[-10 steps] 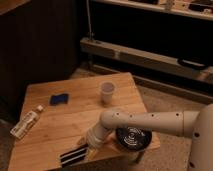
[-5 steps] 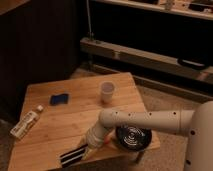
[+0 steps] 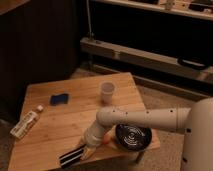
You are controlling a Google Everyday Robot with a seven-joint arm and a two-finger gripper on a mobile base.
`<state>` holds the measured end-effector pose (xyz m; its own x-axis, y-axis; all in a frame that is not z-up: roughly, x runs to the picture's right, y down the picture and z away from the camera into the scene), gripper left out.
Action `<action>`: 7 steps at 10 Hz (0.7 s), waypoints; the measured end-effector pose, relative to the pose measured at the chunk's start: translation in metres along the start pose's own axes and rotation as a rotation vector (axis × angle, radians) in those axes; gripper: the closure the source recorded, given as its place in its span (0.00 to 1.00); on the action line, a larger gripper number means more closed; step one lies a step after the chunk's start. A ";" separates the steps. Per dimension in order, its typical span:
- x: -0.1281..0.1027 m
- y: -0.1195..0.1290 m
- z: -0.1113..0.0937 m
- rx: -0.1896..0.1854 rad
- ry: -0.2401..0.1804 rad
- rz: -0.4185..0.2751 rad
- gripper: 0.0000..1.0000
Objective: Place the eraser on the white sponge
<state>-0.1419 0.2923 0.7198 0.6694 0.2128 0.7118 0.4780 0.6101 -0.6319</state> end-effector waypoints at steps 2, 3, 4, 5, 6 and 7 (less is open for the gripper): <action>-0.029 -0.009 -0.021 -0.003 -0.022 -0.005 1.00; -0.049 -0.017 -0.036 0.000 -0.037 -0.013 1.00; -0.058 -0.024 -0.043 0.002 -0.047 -0.016 1.00; -0.071 -0.037 -0.051 0.003 -0.064 -0.030 1.00; -0.080 -0.051 -0.055 0.004 -0.078 -0.042 1.00; -0.087 -0.071 -0.060 0.013 -0.090 -0.049 1.00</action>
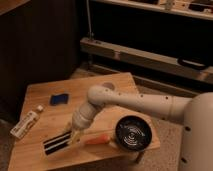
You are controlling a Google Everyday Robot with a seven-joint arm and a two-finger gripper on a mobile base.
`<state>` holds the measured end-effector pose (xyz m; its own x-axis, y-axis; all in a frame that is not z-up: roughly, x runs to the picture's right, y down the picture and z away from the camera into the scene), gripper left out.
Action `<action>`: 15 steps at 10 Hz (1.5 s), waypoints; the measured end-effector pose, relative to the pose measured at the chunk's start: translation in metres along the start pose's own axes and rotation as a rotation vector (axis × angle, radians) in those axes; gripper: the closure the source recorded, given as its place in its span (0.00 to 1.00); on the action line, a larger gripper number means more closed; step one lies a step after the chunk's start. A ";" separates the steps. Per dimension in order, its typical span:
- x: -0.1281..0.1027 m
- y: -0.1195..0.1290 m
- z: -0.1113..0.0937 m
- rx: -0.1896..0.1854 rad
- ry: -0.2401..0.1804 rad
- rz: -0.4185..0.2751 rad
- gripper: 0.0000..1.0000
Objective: Place the eraser on the white sponge
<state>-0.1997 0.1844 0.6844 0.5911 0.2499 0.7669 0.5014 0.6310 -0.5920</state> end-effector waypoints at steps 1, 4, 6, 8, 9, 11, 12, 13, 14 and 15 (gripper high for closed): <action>-0.002 -0.012 -0.003 0.003 -0.001 -0.004 1.00; -0.017 -0.046 -0.029 0.045 -0.003 -0.031 1.00; -0.018 -0.061 -0.046 0.076 0.005 -0.033 1.00; -0.007 -0.079 -0.061 0.114 0.034 0.001 1.00; -0.002 -0.088 -0.063 0.125 0.051 0.023 1.00; 0.008 -0.101 -0.069 0.150 0.064 0.053 1.00; 0.013 -0.108 -0.076 0.165 0.065 0.063 1.00; 0.012 -0.116 -0.081 0.175 0.066 0.064 1.00; 0.012 -0.123 -0.085 0.182 0.070 0.063 1.00; 0.013 -0.128 -0.089 0.188 0.073 0.065 1.00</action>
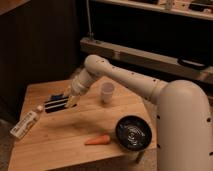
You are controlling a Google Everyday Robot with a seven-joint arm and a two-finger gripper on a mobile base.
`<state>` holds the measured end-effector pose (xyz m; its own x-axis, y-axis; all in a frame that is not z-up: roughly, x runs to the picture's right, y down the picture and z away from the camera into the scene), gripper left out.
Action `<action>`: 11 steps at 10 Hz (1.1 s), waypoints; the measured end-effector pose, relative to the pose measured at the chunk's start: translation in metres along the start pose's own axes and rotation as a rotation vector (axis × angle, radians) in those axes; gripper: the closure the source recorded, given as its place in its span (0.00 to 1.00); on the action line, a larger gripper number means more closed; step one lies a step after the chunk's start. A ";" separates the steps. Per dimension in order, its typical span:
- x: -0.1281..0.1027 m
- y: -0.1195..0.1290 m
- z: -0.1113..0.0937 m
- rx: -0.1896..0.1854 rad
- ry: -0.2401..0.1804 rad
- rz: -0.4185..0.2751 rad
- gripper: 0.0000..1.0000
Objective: Place the eraser on the white sponge
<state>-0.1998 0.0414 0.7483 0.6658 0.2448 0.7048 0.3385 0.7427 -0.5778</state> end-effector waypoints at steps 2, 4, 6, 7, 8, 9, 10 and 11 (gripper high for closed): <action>0.003 -0.016 -0.005 0.011 0.001 0.003 1.00; 0.007 -0.029 -0.004 0.018 -0.013 0.009 1.00; 0.008 -0.040 -0.002 0.015 -0.022 0.013 1.00; 0.007 -0.040 -0.001 0.014 -0.024 0.012 1.00; 0.010 -0.040 -0.003 0.017 -0.022 0.015 1.00; 0.009 -0.040 -0.003 0.016 -0.023 0.014 1.00; 0.008 -0.040 -0.001 0.014 -0.023 0.012 1.00; 0.008 -0.040 -0.001 0.015 -0.023 0.013 1.00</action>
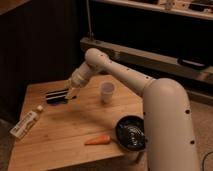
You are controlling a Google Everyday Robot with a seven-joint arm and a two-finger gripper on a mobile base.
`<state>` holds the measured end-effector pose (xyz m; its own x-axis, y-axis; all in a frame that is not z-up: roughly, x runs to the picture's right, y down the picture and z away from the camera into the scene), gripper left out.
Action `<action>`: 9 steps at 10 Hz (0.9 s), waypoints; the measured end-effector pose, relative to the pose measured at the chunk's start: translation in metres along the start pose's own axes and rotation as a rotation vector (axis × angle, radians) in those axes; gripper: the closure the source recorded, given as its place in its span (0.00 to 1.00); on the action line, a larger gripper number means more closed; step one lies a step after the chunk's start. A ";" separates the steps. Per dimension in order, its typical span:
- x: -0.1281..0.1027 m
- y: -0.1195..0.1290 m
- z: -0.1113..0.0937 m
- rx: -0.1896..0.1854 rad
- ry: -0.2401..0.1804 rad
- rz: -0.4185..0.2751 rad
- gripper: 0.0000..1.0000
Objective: Place the eraser on the white sponge
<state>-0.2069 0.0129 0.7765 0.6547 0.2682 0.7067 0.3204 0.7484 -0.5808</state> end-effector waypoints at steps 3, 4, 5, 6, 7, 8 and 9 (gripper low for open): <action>-0.001 0.000 0.000 0.000 0.000 -0.001 1.00; 0.000 -0.002 0.000 0.007 -0.002 -0.004 1.00; 0.002 -0.007 -0.001 0.022 -0.007 -0.008 1.00; 0.002 -0.020 -0.001 0.039 -0.015 -0.019 1.00; -0.001 -0.033 0.001 0.051 -0.024 -0.032 1.00; -0.002 -0.048 0.003 0.066 -0.035 -0.045 1.00; -0.003 -0.054 0.002 0.075 -0.040 -0.056 1.00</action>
<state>-0.2276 -0.0270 0.8065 0.6087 0.2472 0.7539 0.3031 0.8057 -0.5090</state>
